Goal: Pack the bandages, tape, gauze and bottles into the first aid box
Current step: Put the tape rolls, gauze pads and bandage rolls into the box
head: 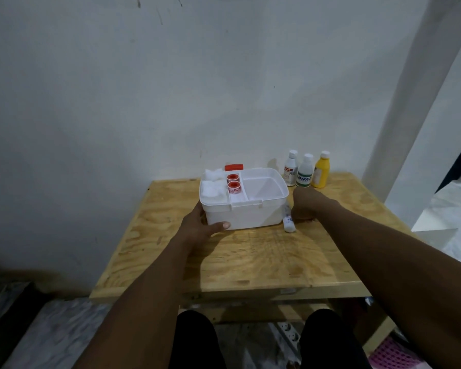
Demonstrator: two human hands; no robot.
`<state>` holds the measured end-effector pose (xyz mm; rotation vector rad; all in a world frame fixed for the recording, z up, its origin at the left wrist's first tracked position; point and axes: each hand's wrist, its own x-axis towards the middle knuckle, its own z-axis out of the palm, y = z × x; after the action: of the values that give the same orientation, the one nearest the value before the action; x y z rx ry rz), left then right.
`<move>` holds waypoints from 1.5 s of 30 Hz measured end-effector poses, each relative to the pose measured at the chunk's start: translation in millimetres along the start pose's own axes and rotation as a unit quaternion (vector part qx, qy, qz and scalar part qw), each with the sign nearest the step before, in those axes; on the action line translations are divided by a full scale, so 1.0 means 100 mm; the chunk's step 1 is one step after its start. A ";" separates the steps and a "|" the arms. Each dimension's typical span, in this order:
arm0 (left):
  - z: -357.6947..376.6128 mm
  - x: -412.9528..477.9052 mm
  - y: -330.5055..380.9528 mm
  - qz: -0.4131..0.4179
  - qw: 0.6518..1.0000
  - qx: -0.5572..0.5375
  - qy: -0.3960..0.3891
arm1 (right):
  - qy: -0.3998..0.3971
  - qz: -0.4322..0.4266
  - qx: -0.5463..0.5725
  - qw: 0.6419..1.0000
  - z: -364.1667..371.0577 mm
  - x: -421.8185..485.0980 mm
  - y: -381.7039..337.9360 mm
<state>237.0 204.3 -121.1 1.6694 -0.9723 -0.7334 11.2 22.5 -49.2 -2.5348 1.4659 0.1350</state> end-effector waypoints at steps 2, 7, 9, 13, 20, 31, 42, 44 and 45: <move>0.01 0.00 0.00 0.000 1.000 0.001 0.003 | 0.007 -0.010 0.001 1.000 -0.01 -0.01 0.03; 0.00 0.01 -0.01 0.000 1.000 0.009 0.001 | 0.032 -0.024 0.057 0.998 -0.14 -0.04 0.10; 0.00 0.00 0.00 0.001 1.000 0.009 0.000 | 0.080 -0.026 0.067 0.994 -0.31 -0.03 0.12; 0.01 0.00 0.01 -0.002 1.000 0.013 -0.001 | 0.200 -0.026 0.148 0.968 -0.74 -0.02 0.00; 0.00 -0.01 0.01 -0.001 1.000 0.024 0.000 | 0.074 -0.225 0.109 0.965 -0.63 -0.27 -0.88; 0.00 0.04 -0.03 0.007 0.999 0.045 0.000 | 0.038 -0.268 0.116 0.956 -0.47 -0.25 -0.92; 0.02 0.01 0.00 0.014 0.999 0.041 0.002 | 0.063 -0.283 0.160 0.944 -0.38 -0.19 -0.81; 0.02 0.00 0.01 0.014 0.999 0.035 -0.001 | 0.057 -0.278 0.154 0.946 -0.38 -0.17 -0.75; 0.01 0.00 0.01 0.013 0.999 0.032 -0.001 | 0.051 -0.276 0.149 0.948 -0.38 -0.16 -0.72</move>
<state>235.4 203.7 -120.2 1.7095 -1.0262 -0.6937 64.4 62.5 0.5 -2.6044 0.6831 -0.2886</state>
